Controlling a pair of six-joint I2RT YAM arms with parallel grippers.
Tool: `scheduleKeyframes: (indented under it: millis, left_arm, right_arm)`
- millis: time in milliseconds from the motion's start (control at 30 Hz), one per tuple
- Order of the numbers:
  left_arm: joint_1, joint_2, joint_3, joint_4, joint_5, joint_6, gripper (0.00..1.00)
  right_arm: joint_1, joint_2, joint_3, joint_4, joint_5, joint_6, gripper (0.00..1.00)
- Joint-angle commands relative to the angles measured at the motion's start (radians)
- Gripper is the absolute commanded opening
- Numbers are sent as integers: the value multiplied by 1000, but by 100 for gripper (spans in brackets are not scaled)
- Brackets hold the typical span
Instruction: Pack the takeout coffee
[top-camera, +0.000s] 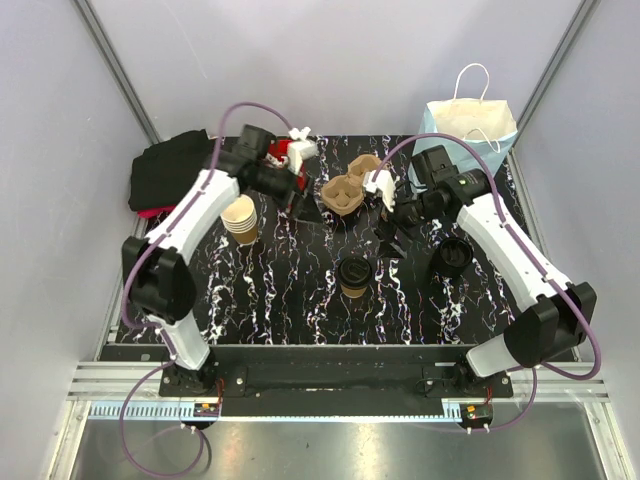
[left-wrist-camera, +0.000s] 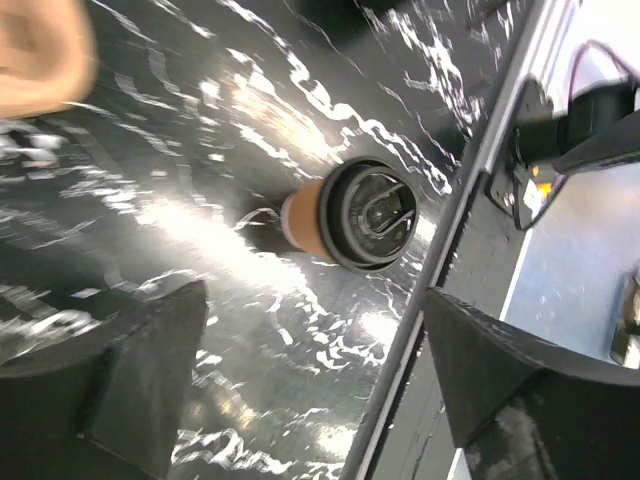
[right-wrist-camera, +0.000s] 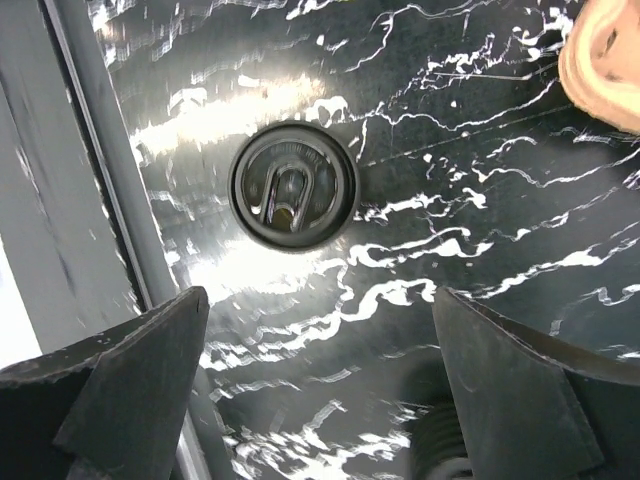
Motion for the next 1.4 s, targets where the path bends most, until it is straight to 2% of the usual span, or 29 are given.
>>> scheduleKeyframes:
  millis: [0, 233, 433, 667, 767, 1000, 1367]
  left_arm:
    - [62, -103, 79, -42, -14, 5, 99]
    - [117, -146, 235, -202, -62, 73, 99]
    - [199, -206, 203, -222, -103, 85, 99]
    - [286, -249, 145, -231, -103, 85, 99]
    - [292, -257, 134, -229, -108, 85, 99]
    - [308, -260, 126, -231, -97, 85, 99]
    - [320, -267, 114, -223, -76, 84, 99]
  right_arm:
    - [10, -7, 59, -151, -10, -247, 100]
    - [105, 19, 45, -186, 62, -425, 100]
    - [168, 35, 40, -190, 52, -479, 97]
    - [251, 59, -42, -93, 95, -491, 84]
    - [268, 70, -78, -45, 113, -482, 77]
    - [299, 92, -141, 33, 170, -488, 71]
    - [299, 102, -178, 90, 216, -494, 49]
